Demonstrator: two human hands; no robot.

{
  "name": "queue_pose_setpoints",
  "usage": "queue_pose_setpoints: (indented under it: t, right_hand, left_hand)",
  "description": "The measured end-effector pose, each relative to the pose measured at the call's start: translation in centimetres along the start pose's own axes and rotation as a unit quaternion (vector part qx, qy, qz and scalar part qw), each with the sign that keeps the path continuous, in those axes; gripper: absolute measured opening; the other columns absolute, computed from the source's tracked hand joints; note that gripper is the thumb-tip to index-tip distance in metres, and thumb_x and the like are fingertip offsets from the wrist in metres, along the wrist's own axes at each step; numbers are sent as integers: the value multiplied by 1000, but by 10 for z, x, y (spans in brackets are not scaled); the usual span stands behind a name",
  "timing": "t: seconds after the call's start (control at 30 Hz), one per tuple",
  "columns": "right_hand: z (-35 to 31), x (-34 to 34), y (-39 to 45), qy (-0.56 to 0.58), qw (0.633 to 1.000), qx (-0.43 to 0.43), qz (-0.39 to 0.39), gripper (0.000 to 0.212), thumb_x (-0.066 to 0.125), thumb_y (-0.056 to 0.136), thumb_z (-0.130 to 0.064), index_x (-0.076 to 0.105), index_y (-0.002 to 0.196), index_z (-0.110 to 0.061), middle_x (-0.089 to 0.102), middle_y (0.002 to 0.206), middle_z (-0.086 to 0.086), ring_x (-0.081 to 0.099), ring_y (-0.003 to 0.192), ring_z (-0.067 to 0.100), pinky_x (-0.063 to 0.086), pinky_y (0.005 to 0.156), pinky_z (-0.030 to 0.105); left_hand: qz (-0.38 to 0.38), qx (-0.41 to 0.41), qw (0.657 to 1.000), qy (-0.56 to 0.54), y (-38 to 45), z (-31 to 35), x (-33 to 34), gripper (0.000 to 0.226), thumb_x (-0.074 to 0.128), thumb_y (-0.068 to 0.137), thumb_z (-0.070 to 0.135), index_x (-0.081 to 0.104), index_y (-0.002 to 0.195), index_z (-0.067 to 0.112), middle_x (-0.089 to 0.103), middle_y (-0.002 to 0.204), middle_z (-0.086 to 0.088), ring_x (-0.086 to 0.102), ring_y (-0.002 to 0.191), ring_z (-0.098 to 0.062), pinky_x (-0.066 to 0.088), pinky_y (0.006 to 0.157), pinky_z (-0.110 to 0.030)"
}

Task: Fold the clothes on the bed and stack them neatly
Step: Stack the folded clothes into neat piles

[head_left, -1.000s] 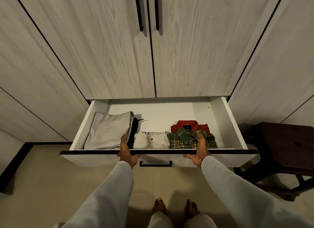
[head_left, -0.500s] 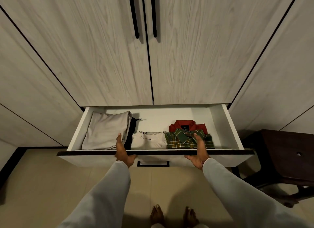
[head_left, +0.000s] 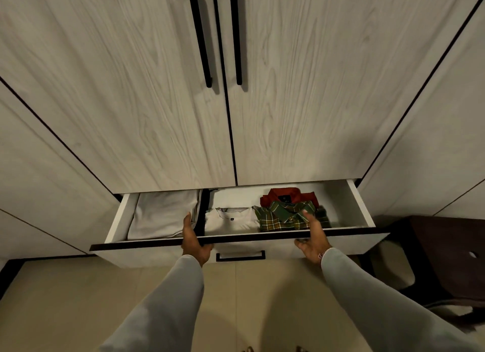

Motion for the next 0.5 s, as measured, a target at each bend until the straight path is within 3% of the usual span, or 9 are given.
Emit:
queue_pose_setpoints:
  t: [0.13,0.2,0.3,0.4,0.5]
  right_hand:
    - [-9,12,25,1,1000,-13,9,117,92,50,-61,40,150,-28,45,152,10,45,137,37,41,111,49]
    - [-14,20,37,5,1000,-21,10,122,93,44,-61,41,150,-28,44,153,10,46,137,37,44,109,48]
    - [-22,40,40,3,1000,-18,4,112,91,58,-55,38,152,-24,39,156,15,44,139,39,43,111,47]
    - [-24,61,46,-4,1000,-5,6,90,80,83,-44,33,155,-19,31,158,20,38,142,39,39,116,45]
    - [-22,84,53,-8,1000,17,0,86,82,80,-41,40,151,-14,46,145,19,52,127,33,48,105,39]
  left_hand:
    - [-34,4,999,10,17,13,12,69,62,83,66,65,132,17,69,129,-7,60,122,-28,42,106,-46]
    - [-32,5,999,3,26,22,17,59,63,86,62,67,124,16,70,123,-9,60,119,-29,40,110,-46]
    - [-5,1,1000,-12,36,34,20,49,69,87,54,65,117,15,67,105,-8,61,103,-30,49,96,-41]
    - [38,10,999,-31,50,44,21,52,74,87,43,56,124,12,64,105,-11,63,106,-34,52,98,-43]
    - [40,14,999,-33,64,52,29,48,73,89,40,55,123,12,63,104,-13,62,102,-34,50,95,-42]
Point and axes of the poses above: each hand's wrist, its own y-axis towards the middle knuckle, its own x-axis out of the palm, z = x × y, the point moved 1 cm from there along y, towards the middle knuckle
